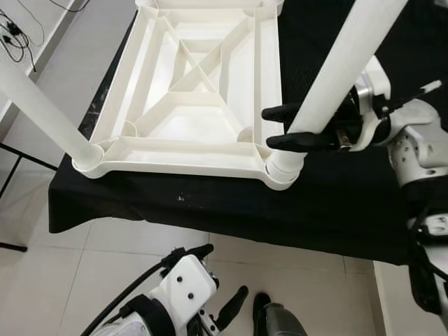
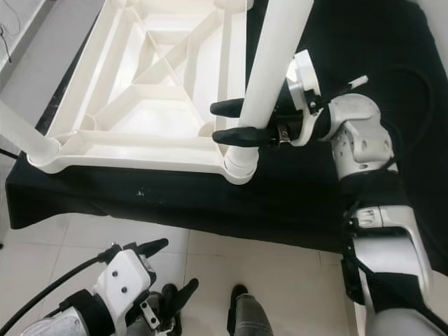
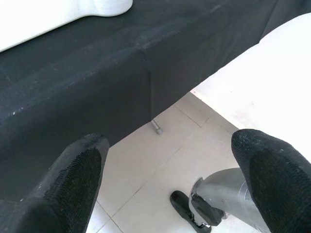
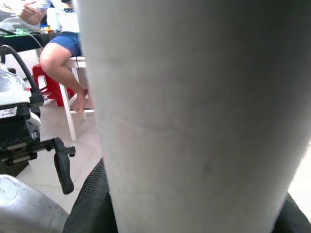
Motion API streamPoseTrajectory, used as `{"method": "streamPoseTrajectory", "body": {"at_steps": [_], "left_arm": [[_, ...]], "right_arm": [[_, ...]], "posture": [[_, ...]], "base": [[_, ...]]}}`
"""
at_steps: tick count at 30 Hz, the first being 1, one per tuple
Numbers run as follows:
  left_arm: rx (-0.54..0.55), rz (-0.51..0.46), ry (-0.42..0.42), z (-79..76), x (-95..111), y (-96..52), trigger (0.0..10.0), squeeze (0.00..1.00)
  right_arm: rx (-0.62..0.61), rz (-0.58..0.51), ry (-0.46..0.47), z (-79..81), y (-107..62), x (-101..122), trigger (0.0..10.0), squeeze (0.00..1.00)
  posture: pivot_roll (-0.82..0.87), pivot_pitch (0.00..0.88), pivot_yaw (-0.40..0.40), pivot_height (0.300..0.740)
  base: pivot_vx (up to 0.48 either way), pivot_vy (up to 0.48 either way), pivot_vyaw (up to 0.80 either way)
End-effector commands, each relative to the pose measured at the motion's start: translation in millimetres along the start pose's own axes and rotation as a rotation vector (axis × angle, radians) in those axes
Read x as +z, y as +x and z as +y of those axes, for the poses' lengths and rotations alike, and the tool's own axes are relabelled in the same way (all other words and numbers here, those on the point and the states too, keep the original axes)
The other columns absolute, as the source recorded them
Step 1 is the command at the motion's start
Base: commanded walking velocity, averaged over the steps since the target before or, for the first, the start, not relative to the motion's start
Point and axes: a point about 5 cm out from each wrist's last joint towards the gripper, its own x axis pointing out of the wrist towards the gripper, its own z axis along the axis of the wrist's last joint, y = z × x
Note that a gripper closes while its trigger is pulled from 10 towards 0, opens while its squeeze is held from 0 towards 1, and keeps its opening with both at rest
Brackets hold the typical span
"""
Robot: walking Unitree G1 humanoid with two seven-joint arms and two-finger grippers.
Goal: Building children table
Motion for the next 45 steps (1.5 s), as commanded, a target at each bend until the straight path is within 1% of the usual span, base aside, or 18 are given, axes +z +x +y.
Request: {"method": "streamPoseTrajectory", "body": {"at_steps": [1,2,3,5,9,10,13,19,20,21,22,24,27,29,33,38,44,45], "left_arm": [[-0.025,0.020,0.004,-5.2,-3,-2.3,10.0,0.00],[-0.025,0.021,0.005,-5.2,-3,-2.3,10.0,0.00],[-0.025,0.021,0.005,-5.2,-3,-2.3,10.0,0.00],[-0.024,0.021,0.006,-5.1,-3,-2.2,10.0,0.00],[-0.023,0.021,0.006,-5.0,-3,-2.1,10.0,0.00],[-0.023,0.021,0.006,-5.0,-3,-2.1,10.0,0.00],[-0.023,0.020,0.005,-5.3,-3,-1.3,10.0,0.00],[-0.020,0.019,0.003,-5.6,-3,-1.0,10.0,0.00],[-0.019,0.018,0.001,-5.8,-3,-0.8,10.0,0.00],[-0.019,0.018,0.001,-5.8,-3,-0.8,10.0,0.00],[-0.018,0.017,0.000,-6.0,-3,-0.4,10.0,0.00],[-0.018,0.016,-0.002,-6.7,-3,0.2,10.0,0.00],[-0.018,0.015,-0.004,-7.4,-3,0.7,10.0,0.00],[-0.019,0.014,-0.005,-8.1,-3,1.0,10.0,0.00],[-0.021,0.014,-0.006,-8.1,-3,1.3,10.0,0.00],[-0.021,0.014,-0.006,-8.4,-3,1.4,10.0,0.00],[-0.019,0.014,-0.006,-8.3,-3,2.1,10.0,0.00],[-0.019,0.014,-0.006,-8.3,-3,2.1,10.0,0.00]], "right_arm": [[0.044,0.031,0.064,8.4,3.0,-14,10.0,0.00],[0.062,0.032,0.066,10.4,6.6,-15,10.0,0.00],[0.062,0.032,0.066,10.4,6.6,-15,10.0,0.00],[0.100,0.046,0.061,13.9,14.9,-18,10.0,0.00],[0.130,0.056,0.057,15.8,21.6,-19,10.0,0.00],[0.130,0.056,0.057,15.8,21.6,-19,10.0,0.00],[0.158,0.065,0.060,14.3,29.1,-18,10.0,0.00],[0.158,0.075,0.048,8.8,34.0,-15,10.0,0.00],[0.143,0.078,0.044,5.0,35.5,-15,10.0,0.00],[0.143,0.078,0.044,5.0,35.5,-15,10.0,0.00],[0.108,0.084,0.041,0.0,36.7,-15,10.0,0.00],[0.066,0.080,0.049,-5.0,37.0,-15,10.0,0.00],[0.044,0.071,0.058,-6.5,36.5,-15,10.0,0.00],[0.005,0.063,0.054,-9.2,36.3,-16,10.0,0.00],[-0.016,0.057,0.061,-10.0,35.8,-17,10.0,0.00],[-0.078,0.071,0.057,-12.5,37.3,-21,10.0,0.00],[-0.188,0.099,0.051,-16.1,38.7,-29,10.0,0.00],[-0.188,0.099,0.051,-16.1,38.7,-29,10.0,0.00]], "posture": [[0.07,0.395,0.018,0.740],[0.07,0.395,0.018,0.740],[0.07,0.395,0.018,0.740],[0.07,0.395,0.018,0.740],[0.07,0.395,0.018,0.740],[0.07,0.395,0.018,0.740],[0.06,0.394,0.011,0.740],[0.06,0.394,0.006,0.740],[0.05,0.394,0.002,0.740],[0.05,0.394,0.002,0.740],[0.05,0.394,0.000,0.740],[0.05,0.391,-0.004,0.740],[0.05,0.390,-0.004,0.740],[0.05,0.387,-0.006,0.740],[0.05,0.387,-0.006,0.740],[0.05,0.384,-0.005,0.740],[0.04,0.386,-0.008,0.740],[0.04,0.386,-0.008,0.740]], "base": [[0.000,0.000,0.00],[0.000,0.000,0.00],[0.000,0.000,0.00],[0.000,0.000,0.00],[0.000,0.000,0.00],[0.000,0.000,0.00],[0.000,0.000,0.00],[0.000,0.000,0.00],[0.000,0.000,0.00],[0.000,0.000,0.00],[0.000,0.000,0.00],[0.000,0.000,0.00],[0.000,0.000,0.00],[0.000,0.000,0.00],[0.000,0.000,0.00],[0.000,0.000,0.00],[0.000,0.000,0.00],[0.000,0.000,0.00]]}}
